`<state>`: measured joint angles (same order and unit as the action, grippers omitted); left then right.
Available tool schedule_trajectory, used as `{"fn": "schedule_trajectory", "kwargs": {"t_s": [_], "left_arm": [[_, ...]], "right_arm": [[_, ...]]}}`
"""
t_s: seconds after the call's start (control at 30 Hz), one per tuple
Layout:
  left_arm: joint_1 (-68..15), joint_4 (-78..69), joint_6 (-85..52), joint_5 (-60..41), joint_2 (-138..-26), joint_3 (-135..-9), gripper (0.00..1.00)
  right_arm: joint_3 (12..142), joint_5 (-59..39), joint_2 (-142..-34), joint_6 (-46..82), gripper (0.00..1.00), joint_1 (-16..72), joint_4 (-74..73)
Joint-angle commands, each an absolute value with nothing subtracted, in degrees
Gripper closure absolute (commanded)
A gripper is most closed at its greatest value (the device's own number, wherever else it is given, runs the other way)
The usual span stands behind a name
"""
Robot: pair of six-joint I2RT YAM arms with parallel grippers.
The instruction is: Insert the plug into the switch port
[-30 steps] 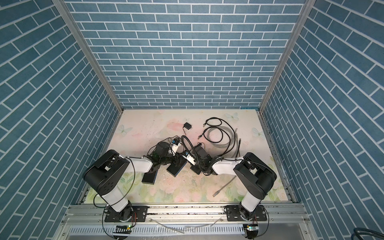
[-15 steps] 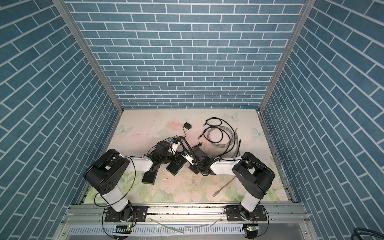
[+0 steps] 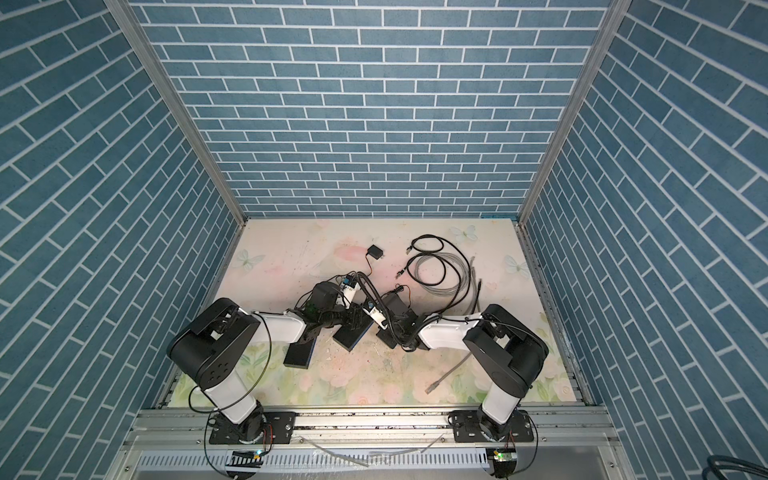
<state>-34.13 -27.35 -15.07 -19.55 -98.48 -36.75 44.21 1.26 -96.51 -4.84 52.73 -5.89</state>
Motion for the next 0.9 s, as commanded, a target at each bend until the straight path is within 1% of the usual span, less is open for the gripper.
{"fn": "schedule_trajectory", "kwargs": {"t_s": [0.0, 0.13, 0.3, 0.57, 0.87], "left_arm": [[-35.69, -25.80, -13.89, -25.55, -99.93, -36.70, 0.40], [-35.69, -26.03, -13.93, -25.48, -99.83, -36.31, 0.40], [-35.66, -26.08, -13.94, -24.05, -99.50, -35.77, 0.40], [-34.92, -28.55, -14.83, -23.27, -99.14, -34.39, 0.40], [-34.32, -29.86, -15.69, -23.04, -98.59, -33.92, 0.40]], "right_arm": [[46.49, 0.57, -95.54, -1.77, 1.00, 53.36, -14.50], [45.55, 2.62, -94.85, -1.06, 1.00, 53.35, -17.05], [46.11, 6.32, -95.34, -1.14, 1.00, 53.35, -13.38], [42.91, 5.07, -92.60, -0.44, 1.00, 53.37, -11.70], [42.18, 3.47, -91.24, -0.20, 1.00, 53.35, -6.19]]}}
